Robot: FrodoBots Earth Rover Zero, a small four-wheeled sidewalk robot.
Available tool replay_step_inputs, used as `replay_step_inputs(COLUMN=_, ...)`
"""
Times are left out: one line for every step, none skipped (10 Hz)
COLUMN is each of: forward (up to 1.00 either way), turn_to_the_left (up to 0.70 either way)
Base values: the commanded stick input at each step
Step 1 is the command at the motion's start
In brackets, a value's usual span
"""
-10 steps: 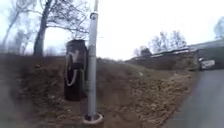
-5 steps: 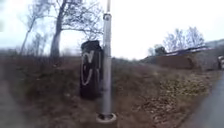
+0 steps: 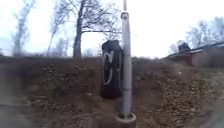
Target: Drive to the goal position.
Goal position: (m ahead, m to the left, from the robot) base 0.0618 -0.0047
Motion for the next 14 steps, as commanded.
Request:
replay_step_inputs(forward=0.00, turn_to_the_left=0.70)
replay_step_inputs(forward=0.00, turn_to_the_left=0.70)
replay_step_inputs(forward=0.00, turn_to_the_left=0.70)
replay_step_inputs(forward=0.00, turn_to_the_left=0.70)
replay_step_inputs(forward=0.00, turn_to_the_left=0.70)
replay_step_inputs(forward=0.00, turn_to_the_left=0.70)
replay_step_inputs(forward=0.00, turn_to_the_left=0.70)
replay_step_inputs(forward=0.00, turn_to_the_left=0.70)
replay_step_inputs(forward=0.00, turn_to_the_left=0.70)
replay_step_inputs(forward=0.00, turn_to_the_left=0.70)
replay_step_inputs(forward=0.00, turn_to_the_left=0.70)
replay_step_inputs(forward=0.00, turn_to_the_left=0.70)
replay_step_inputs(forward=0.00, turn_to_the_left=0.70)
replay_step_inputs(forward=0.00, turn_to_the_left=0.70)
